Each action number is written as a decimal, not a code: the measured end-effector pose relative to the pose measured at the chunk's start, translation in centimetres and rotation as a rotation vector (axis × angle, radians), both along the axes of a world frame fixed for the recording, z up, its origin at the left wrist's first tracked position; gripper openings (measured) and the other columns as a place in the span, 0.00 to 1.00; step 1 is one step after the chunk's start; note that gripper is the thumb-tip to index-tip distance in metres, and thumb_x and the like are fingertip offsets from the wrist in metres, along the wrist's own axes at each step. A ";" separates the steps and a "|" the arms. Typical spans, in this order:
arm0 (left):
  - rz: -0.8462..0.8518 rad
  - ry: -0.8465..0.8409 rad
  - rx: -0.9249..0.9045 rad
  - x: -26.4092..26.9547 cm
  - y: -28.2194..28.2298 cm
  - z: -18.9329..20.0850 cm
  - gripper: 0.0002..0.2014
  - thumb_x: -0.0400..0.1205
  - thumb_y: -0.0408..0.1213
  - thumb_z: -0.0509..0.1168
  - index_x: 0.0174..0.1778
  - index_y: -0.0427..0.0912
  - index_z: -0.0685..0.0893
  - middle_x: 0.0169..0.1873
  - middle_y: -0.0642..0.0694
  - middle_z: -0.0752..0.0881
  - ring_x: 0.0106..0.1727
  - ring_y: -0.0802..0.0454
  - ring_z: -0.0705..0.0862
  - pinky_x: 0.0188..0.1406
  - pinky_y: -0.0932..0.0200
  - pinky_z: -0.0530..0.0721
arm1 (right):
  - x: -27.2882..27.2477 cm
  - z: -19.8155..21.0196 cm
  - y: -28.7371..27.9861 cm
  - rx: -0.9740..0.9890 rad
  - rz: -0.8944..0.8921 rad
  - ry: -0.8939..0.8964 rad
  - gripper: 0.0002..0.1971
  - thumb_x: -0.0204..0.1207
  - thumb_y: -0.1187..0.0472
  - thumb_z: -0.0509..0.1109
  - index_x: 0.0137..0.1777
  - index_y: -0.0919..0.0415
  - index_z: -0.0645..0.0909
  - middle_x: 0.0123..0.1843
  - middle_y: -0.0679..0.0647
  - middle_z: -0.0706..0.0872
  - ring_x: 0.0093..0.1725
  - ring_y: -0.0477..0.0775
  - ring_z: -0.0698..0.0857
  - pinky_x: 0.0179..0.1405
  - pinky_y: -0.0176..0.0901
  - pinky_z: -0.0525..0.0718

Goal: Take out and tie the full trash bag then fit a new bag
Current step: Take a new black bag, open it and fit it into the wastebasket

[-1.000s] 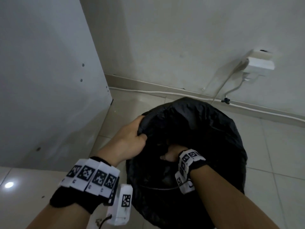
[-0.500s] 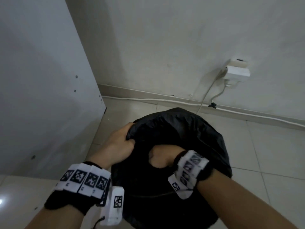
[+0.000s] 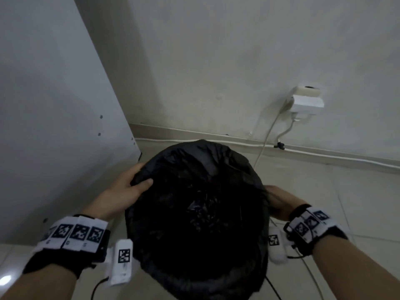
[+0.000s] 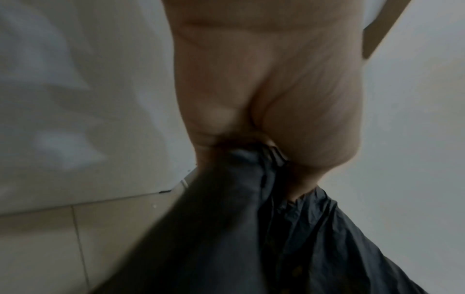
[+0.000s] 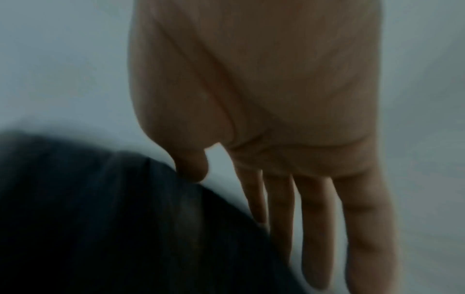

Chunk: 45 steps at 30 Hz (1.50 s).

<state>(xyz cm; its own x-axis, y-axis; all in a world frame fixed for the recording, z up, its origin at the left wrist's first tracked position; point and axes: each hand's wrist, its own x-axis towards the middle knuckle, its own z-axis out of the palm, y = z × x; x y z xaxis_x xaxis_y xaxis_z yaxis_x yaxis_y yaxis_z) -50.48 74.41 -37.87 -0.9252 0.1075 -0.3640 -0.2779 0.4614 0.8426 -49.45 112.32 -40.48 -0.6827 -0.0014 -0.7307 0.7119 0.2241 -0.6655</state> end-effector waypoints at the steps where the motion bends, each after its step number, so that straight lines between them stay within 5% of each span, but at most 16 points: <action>1: 0.005 0.015 -0.019 0.0 -0.2 0.0 0.18 0.85 0.32 0.66 0.70 0.48 0.80 0.61 0.49 0.87 0.64 0.51 0.85 0.66 0.52 0.81 | 0.2 -0.6 -0.2 -0.044 -0.047 0.015 0.08 0.79 0.60 0.74 0.47 0.67 0.85 0.49 0.69 0.87 0.45 0.64 0.85 0.40 0.49 0.82; 3: 0.010 0.037 -0.168 0.2 -0.7 -0.1 0.18 0.83 0.37 0.68 0.70 0.52 0.79 0.59 0.50 0.86 0.61 0.49 0.85 0.58 0.57 0.81 | -0.2 -1.2 -0.4 -0.025 -0.071 0.107 0.08 0.84 0.70 0.64 0.52 0.68 0.85 0.53 0.68 0.88 0.48 0.62 0.86 0.43 0.49 0.83; 6: -0.074 -0.141 -0.436 0.8 -1.7 0.3 0.11 0.81 0.47 0.69 0.57 0.61 0.77 0.51 0.49 0.86 0.45 0.45 0.88 0.36 0.56 0.85 | -1.2 -2.5 -0.5 -0.011 -0.194 0.123 0.11 0.84 0.69 0.62 0.61 0.71 0.81 0.56 0.65 0.85 0.46 0.57 0.84 0.46 0.48 0.82; 8: -0.114 -0.215 -0.384 0.9 -2.1 0.1 0.14 0.77 0.46 0.69 0.58 0.60 0.79 0.54 0.46 0.89 0.48 0.42 0.91 0.43 0.45 0.91 | -1.2 -3.7 -0.9 -0.044 -0.299 0.081 0.14 0.85 0.69 0.59 0.63 0.76 0.79 0.56 0.68 0.85 0.47 0.63 0.84 0.48 0.54 0.80; 11: -0.016 -0.087 -0.313 -0.3 -2.8 -1.2 0.26 0.74 0.46 0.66 0.70 0.48 0.79 0.62 0.44 0.87 0.64 0.41 0.85 0.65 0.44 0.84 | -1.6 -3.6 -2.0 0.257 -0.200 0.096 0.18 0.87 0.57 0.60 0.71 0.65 0.78 0.67 0.64 0.85 0.66 0.64 0.83 0.63 0.50 0.79; 13: 0.135 -0.001 -0.257 -1.6 -2.9 -1.3 0.26 0.80 0.47 0.66 0.75 0.44 0.75 0.67 0.40 0.84 0.68 0.39 0.82 0.70 0.41 0.79 | -1.7 -3.3 -3.6 0.372 -0.205 0.211 0.21 0.86 0.52 0.61 0.75 0.60 0.74 0.70 0.61 0.83 0.69 0.65 0.82 0.62 0.48 0.78; 16: 0.349 0.024 -0.073 -2.5 -2.8 -0.4 0.28 0.85 0.47 0.65 0.81 0.46 0.67 0.71 0.37 0.80 0.69 0.39 0.81 0.71 0.40 0.79 | -2.5 -3.2 -4.4 -0.167 -0.512 0.228 0.17 0.84 0.49 0.63 0.63 0.60 0.82 0.57 0.58 0.88 0.62 0.69 0.86 0.55 0.53 0.84; 18: 0.374 0.036 0.046 -2.0 -2.7 -0.6 0.25 0.86 0.44 0.64 0.79 0.45 0.70 0.67 0.43 0.81 0.66 0.46 0.82 0.65 0.51 0.82 | -2.3 -3.2 -4.8 -0.366 -0.577 0.137 0.17 0.85 0.50 0.64 0.62 0.61 0.83 0.53 0.56 0.89 0.51 0.63 0.88 0.48 0.53 0.89; 20: 0.301 0.022 0.040 -0.8 -2.4 -0.8 0.24 0.85 0.49 0.64 0.77 0.48 0.73 0.66 0.51 0.81 0.66 0.52 0.80 0.59 0.59 0.80 | -1.5 -2.9 -5.2 -0.403 -0.493 0.090 0.14 0.85 0.58 0.63 0.65 0.64 0.82 0.55 0.60 0.87 0.48 0.61 0.87 0.52 0.56 0.89; 24: 0.422 -0.169 0.109 1.9 -0.6 -2.3 0.27 0.84 0.57 0.61 0.80 0.60 0.68 0.68 0.59 0.77 0.64 0.52 0.76 0.61 0.46 0.78 | 0.7 -3.6 -6.4 -0.522 -0.670 0.114 0.09 0.84 0.66 0.62 0.56 0.64 0.84 0.49 0.60 0.87 0.47 0.61 0.86 0.54 0.57 0.86; 27: 0.476 -0.317 0.216 4.1 1.2 -3.3 0.36 0.75 0.67 0.64 0.80 0.67 0.65 0.73 0.60 0.76 0.70 0.48 0.77 0.57 0.42 0.82 | 3.3 -4.4 -8.4 -0.475 -0.684 0.127 0.12 0.85 0.62 0.63 0.64 0.64 0.82 0.55 0.61 0.91 0.47 0.63 0.91 0.47 0.56 0.89; 29: 0.524 -0.368 0.368 5.3 2.4 -3.4 0.33 0.77 0.63 0.64 0.80 0.67 0.66 0.74 0.57 0.78 0.71 0.47 0.79 0.57 0.40 0.83 | 4.4 -4.6 -9.4 -0.337 -0.712 0.221 0.12 0.84 0.65 0.65 0.66 0.63 0.76 0.54 0.64 0.89 0.45 0.65 0.90 0.43 0.54 0.89; 32: 0.602 -0.362 0.660 6.7 4.8 -3.3 0.21 0.87 0.47 0.62 0.78 0.59 0.73 0.69 0.54 0.84 0.68 0.47 0.83 0.65 0.38 0.83 | 4.8 -3.9 -11.1 -0.184 -0.697 0.383 0.10 0.80 0.77 0.62 0.54 0.63 0.77 0.44 0.65 0.86 0.40 0.63 0.86 0.35 0.50 0.88; 35: 0.673 -0.267 0.768 8.2 6.8 -3.4 0.16 0.87 0.36 0.61 0.71 0.51 0.82 0.63 0.51 0.89 0.63 0.48 0.88 0.63 0.45 0.85 | 5.3 -3.2 -13.1 -0.137 -0.597 0.404 0.09 0.78 0.77 0.61 0.45 0.67 0.81 0.40 0.64 0.86 0.42 0.62 0.83 0.37 0.52 0.86; 41: 0.598 -0.204 0.548 9.5 9.6 -4.0 0.10 0.86 0.32 0.64 0.56 0.39 0.90 0.49 0.44 0.94 0.52 0.46 0.92 0.54 0.44 0.91 | 8.3 -0.2 -15.1 -0.359 -0.351 0.403 0.18 0.86 0.46 0.62 0.61 0.55 0.87 0.55 0.53 0.93 0.55 0.53 0.91 0.52 0.56 0.91; 45: 0.401 -0.137 0.304 8.9 10.2 -4.8 0.09 0.83 0.33 0.66 0.45 0.35 0.92 0.43 0.39 0.94 0.50 0.40 0.92 0.55 0.36 0.89 | 7.9 -1.5 -16.0 -0.075 -0.257 0.469 0.07 0.82 0.57 0.71 0.55 0.55 0.89 0.50 0.52 0.94 0.52 0.52 0.92 0.56 0.60 0.91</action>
<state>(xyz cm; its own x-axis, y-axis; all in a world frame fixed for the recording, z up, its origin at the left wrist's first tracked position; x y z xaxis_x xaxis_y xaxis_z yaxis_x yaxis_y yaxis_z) -41.56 84.58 -42.70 -0.8617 -0.1256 -0.4917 -0.4993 0.0363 0.8657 -41.54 96.33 -42.02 -0.9209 0.1678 -0.3518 0.3602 0.0217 -0.9326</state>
